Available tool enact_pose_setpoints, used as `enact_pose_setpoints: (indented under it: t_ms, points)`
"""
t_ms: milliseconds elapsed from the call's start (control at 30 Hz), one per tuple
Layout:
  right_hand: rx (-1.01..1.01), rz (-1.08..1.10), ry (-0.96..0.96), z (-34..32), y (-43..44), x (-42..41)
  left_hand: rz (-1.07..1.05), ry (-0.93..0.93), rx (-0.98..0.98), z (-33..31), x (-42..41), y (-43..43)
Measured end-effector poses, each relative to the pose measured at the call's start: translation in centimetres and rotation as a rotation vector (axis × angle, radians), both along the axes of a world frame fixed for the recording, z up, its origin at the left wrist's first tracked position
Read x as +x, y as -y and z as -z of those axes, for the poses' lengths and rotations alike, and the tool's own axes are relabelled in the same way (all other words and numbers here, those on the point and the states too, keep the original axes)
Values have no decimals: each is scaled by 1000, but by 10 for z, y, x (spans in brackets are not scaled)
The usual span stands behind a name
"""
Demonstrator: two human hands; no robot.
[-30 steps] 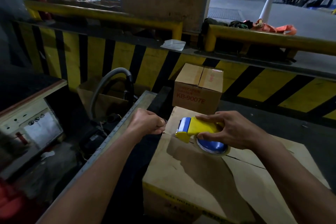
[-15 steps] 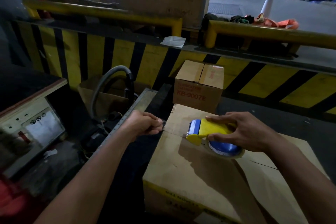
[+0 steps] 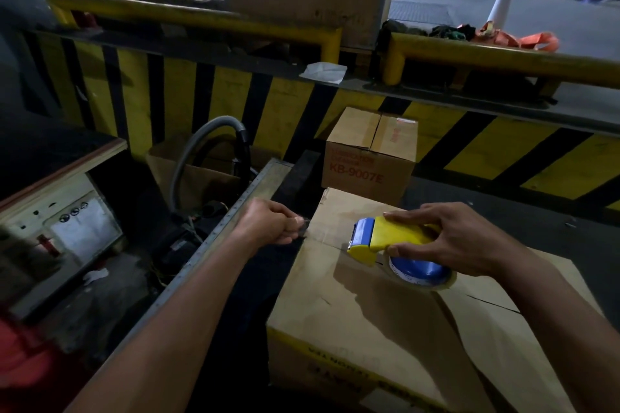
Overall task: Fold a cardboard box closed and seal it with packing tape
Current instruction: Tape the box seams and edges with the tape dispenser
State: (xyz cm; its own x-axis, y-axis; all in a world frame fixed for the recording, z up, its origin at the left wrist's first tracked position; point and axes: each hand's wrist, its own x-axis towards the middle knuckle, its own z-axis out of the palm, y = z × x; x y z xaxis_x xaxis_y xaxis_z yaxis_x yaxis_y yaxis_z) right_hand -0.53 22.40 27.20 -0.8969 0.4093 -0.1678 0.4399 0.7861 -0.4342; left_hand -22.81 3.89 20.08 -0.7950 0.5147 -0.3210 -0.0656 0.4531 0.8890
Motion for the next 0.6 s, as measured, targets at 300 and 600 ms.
enact_pose_setpoints:
  t_ms: [300, 600]
  points:
    - [-11, 13, 28, 1, 0, -1, -22, 114, 13, 20, -3, -5]
    - [-27, 33, 12, 0, 5, -3, -133, 396, 129, 36, 3, -6]
